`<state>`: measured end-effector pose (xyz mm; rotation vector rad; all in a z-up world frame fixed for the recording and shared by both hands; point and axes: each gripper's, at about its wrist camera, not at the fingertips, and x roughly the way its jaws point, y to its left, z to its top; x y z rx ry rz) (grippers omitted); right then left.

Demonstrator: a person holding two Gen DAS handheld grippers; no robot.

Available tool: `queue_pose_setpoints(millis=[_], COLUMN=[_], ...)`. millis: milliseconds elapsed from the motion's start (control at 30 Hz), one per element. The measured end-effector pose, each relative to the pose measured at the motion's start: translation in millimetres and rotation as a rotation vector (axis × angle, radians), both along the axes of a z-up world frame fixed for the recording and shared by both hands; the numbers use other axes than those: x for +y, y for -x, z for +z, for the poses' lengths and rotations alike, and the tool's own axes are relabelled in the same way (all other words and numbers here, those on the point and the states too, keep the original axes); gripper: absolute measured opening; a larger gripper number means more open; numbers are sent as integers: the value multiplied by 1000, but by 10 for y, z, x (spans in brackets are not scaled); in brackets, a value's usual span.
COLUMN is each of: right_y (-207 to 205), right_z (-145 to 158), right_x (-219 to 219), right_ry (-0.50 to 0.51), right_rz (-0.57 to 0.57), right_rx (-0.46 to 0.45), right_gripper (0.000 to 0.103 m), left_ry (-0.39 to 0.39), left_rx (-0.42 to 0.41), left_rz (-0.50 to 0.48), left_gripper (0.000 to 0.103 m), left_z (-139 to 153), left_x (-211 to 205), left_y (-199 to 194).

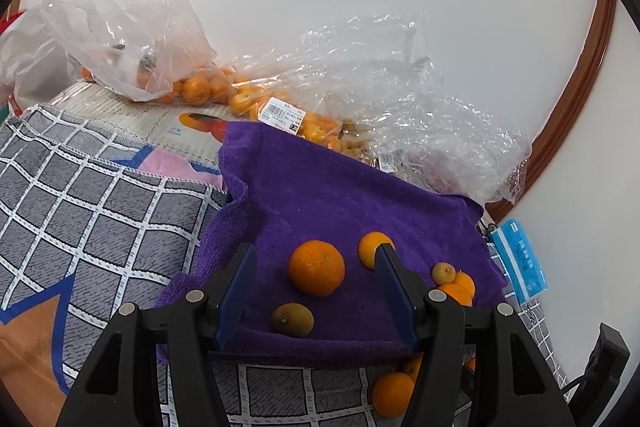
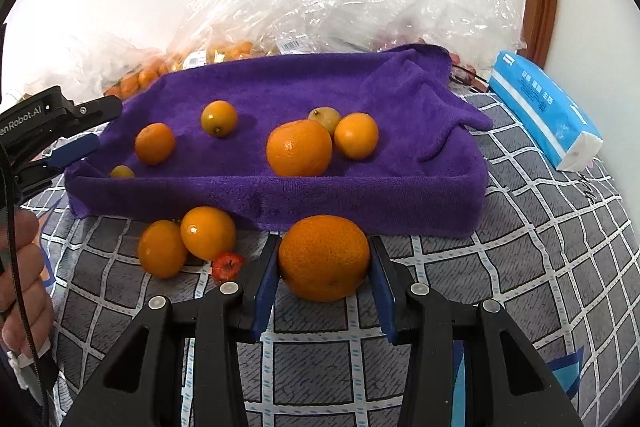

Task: Organize fruits
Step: 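Lower the left tool onto a large orange and close on it while the right tool holds its orange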

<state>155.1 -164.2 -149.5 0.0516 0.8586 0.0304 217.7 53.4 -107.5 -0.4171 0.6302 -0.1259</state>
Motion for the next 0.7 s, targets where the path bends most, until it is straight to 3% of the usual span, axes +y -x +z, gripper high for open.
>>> queue_pose_setpoints(millis=[600,700], right_y=[69,60], right_z=[70,66], right_x=[-126,-127], right_ry=[-85,-85], right_rz=[-17,-18], right_rx=[-50,-45], right_gripper=[42,42], left_ry=[-29,-81], left_rx=[-14,-28], left_rz=[0,-21], left_gripper=[57,57], left_z=[84,167], left_x=[55,15], left_y=[44,58])
